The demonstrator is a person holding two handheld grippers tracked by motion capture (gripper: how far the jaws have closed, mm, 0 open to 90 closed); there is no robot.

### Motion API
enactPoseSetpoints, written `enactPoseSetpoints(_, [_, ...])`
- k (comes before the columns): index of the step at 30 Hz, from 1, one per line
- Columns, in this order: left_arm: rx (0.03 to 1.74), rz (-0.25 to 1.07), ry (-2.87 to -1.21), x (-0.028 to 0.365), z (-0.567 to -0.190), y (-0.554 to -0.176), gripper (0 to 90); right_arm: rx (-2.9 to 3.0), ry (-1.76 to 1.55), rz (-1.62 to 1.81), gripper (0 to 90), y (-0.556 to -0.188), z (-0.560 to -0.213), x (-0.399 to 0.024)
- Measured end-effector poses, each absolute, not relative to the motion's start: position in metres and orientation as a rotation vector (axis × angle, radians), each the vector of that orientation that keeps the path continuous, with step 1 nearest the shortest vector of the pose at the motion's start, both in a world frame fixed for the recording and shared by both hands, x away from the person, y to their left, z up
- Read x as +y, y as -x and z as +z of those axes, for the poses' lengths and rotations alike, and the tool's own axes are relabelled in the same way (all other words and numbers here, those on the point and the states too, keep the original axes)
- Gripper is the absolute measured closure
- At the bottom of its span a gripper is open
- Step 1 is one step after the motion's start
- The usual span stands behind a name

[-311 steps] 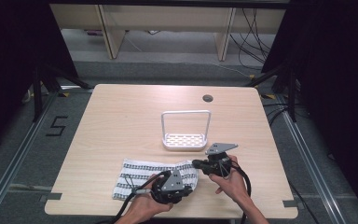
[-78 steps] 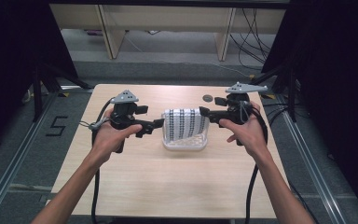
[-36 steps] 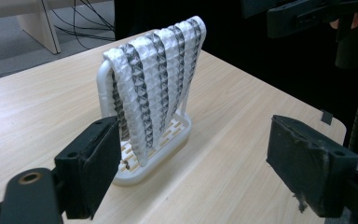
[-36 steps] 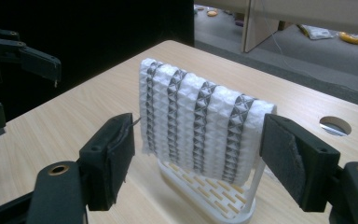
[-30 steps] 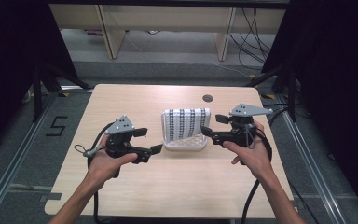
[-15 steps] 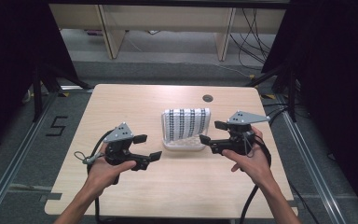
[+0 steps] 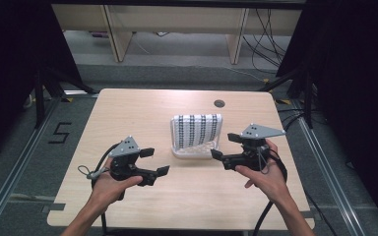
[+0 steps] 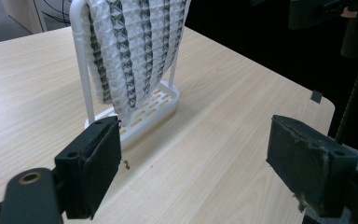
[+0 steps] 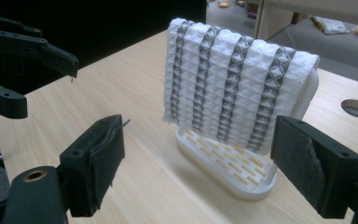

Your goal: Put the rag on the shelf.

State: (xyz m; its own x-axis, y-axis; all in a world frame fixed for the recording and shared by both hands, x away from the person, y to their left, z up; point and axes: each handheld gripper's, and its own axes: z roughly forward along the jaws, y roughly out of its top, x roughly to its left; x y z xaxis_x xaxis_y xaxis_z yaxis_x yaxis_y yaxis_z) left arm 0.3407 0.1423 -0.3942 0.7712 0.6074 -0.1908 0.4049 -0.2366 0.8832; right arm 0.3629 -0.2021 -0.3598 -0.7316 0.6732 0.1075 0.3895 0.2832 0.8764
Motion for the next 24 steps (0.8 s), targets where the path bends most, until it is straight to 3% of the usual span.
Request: enactPoseSetpoints(24, [0.748,0.244,-1.875,0.154,-0.424,-0.319,17.1,2.297,-0.987,1.414,19.1,-0.342,-0.383,-0.199])
